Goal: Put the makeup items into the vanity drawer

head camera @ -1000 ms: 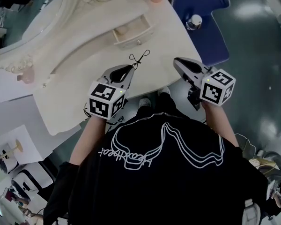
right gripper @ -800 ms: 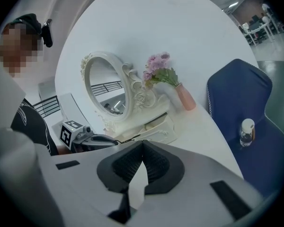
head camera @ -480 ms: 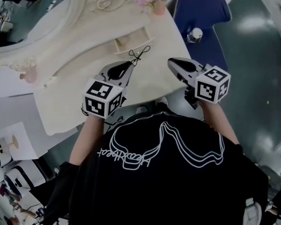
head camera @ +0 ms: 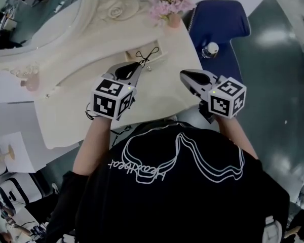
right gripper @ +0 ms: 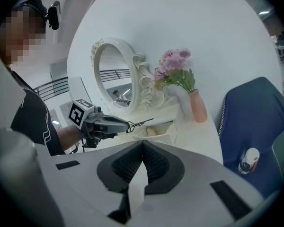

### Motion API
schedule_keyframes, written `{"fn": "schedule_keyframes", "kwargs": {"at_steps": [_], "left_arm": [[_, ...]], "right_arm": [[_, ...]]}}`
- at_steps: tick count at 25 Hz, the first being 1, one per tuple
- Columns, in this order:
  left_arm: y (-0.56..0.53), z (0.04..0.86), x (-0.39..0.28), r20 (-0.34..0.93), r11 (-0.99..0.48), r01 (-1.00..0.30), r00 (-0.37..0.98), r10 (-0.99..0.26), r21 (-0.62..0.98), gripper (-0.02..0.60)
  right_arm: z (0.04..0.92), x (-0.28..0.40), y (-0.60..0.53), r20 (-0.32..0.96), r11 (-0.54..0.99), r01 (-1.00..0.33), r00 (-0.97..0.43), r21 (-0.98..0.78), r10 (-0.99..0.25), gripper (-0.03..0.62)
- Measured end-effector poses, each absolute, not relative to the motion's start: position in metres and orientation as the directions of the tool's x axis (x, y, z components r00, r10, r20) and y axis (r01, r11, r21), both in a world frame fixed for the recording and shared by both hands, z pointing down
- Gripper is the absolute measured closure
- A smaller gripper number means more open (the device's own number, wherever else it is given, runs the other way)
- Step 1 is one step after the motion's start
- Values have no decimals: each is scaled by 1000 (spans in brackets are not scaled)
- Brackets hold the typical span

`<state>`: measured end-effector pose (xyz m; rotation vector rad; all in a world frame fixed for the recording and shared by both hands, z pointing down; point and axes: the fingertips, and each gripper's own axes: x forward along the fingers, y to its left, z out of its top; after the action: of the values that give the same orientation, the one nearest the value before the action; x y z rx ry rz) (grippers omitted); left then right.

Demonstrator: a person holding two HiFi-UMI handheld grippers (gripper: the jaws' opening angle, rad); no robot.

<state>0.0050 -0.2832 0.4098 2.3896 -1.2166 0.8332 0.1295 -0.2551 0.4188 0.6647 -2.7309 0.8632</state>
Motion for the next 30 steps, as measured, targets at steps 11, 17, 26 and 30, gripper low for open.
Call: {"fn": "schedule_keyframes", "kwargs": {"at_steps": [11,17,26,30], "left_arm": [[-309,440,-5,733,-585,-811,404,-546,11,555],[-321,451,-5,762,-581,-814,373,-529,-5,555],[-338,469,0,816,-604,-795,314,-485,-53,555],[-342,477,2,832,-623,-777,291,-473,-83,555]], "right_arm": [[425,125,-273,321,747,-446,-891,-493,-320,588],[432,129,-277,328,738,-449,-890,-504,-317,588],[439,138,-281,333,716,-460,-885,-525,-324,588],[444,141,-286,334,704,-467,-882,-535,-331,588]]}}
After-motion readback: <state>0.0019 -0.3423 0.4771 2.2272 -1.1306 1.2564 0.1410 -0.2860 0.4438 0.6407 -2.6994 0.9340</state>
